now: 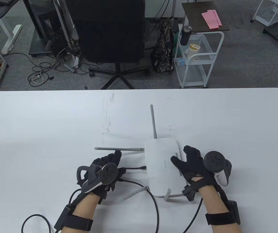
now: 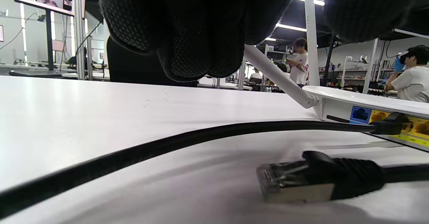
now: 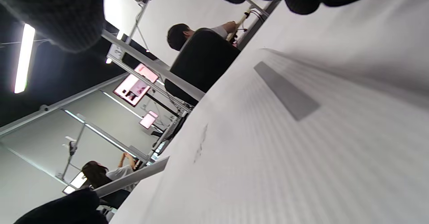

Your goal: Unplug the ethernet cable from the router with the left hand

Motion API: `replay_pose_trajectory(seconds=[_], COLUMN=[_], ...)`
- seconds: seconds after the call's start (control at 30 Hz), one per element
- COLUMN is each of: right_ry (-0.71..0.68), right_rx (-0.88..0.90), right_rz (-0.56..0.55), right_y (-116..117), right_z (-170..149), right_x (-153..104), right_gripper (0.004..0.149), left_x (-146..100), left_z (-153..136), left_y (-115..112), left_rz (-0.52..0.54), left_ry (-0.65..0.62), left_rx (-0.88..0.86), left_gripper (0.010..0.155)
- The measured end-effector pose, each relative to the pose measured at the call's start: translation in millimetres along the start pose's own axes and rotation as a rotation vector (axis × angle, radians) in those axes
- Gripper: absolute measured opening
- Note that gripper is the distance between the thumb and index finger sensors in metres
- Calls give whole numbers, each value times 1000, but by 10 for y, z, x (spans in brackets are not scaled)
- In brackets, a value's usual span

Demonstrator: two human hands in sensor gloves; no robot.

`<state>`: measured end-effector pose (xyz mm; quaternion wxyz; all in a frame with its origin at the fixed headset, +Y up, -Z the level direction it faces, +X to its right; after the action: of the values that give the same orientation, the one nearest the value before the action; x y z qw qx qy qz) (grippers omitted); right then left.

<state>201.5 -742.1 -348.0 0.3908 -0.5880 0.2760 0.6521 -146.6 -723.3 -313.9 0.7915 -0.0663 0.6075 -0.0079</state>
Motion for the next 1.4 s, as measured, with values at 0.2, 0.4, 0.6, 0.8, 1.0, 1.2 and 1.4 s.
replay_pose_trajectory(seconds=[0.2,0.4,0.6,0.8,1.0,1.2,1.4], right_ry=[40,58,94,111,147,184,209], right_rx=[-17,7,-44,-152,-186,-140,-77], right_rz=[52,76,162,157,210,237,261], right_y=[23,51,154,116,157,183,247], right_z=[-36,-64,-86,-57,-73,-120,-120], right_x=[-10,-7,-29,-60,-72,-71,-88], right_gripper=[108,108,106,108,107,107,108], left_x=[50,26,84,107,176,217,306], left_z=[50,74,93,237,428,509,632], left_y=[-76,-50,-137,-251,-366,-449,-518], left_rz=[-87,-62,-139,-229,-278,-301,-329], left_ry=[-26,0,-20,-33,-59,-58,-63], left_rx=[-46,-107,-259,-288,-266,-245,-202], left_gripper=[72,73,75,81,82,85,88])
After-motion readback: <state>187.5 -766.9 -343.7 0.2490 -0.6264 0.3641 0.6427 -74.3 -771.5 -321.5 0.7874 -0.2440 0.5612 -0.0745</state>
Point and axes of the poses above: the tracker on the back of each hand, its own z axis roughly to the thumb side, its own x axis roughly from the wrist to the fingertips, y = z × x, the point moved 5 cm from there along x, roughly from the wrist to the fingertips, and after that the axes turned 11 degrees about -z, right-handed, at the moved point
